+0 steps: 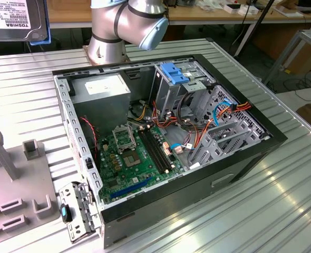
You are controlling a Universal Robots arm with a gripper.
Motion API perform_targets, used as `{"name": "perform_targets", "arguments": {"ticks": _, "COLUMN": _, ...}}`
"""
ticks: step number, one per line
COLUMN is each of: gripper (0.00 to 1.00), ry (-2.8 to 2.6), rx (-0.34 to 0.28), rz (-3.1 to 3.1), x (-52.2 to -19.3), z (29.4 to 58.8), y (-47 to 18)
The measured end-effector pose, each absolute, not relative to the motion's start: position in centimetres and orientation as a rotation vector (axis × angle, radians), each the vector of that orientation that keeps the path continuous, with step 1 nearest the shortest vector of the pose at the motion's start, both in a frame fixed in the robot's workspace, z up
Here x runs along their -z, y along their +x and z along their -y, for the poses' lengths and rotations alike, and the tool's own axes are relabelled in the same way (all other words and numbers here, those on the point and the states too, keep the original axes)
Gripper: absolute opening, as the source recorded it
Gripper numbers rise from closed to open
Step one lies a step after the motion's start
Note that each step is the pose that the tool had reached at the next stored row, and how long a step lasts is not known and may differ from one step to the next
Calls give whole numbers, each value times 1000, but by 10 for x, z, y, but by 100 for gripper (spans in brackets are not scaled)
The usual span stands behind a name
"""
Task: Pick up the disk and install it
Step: 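Pick up the disk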
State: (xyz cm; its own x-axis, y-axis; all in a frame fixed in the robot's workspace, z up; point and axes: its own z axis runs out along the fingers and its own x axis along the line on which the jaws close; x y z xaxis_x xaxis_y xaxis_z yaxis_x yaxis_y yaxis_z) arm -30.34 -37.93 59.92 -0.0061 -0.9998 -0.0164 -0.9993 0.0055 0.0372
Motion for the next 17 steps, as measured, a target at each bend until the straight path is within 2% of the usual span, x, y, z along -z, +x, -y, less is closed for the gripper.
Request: {"name": "perform_targets", "arguments": {"ticks": 17, "gripper": 37, "ry": 2204, "rx": 59, "rz": 2217, "x": -599, "z": 379, "y": -282}}
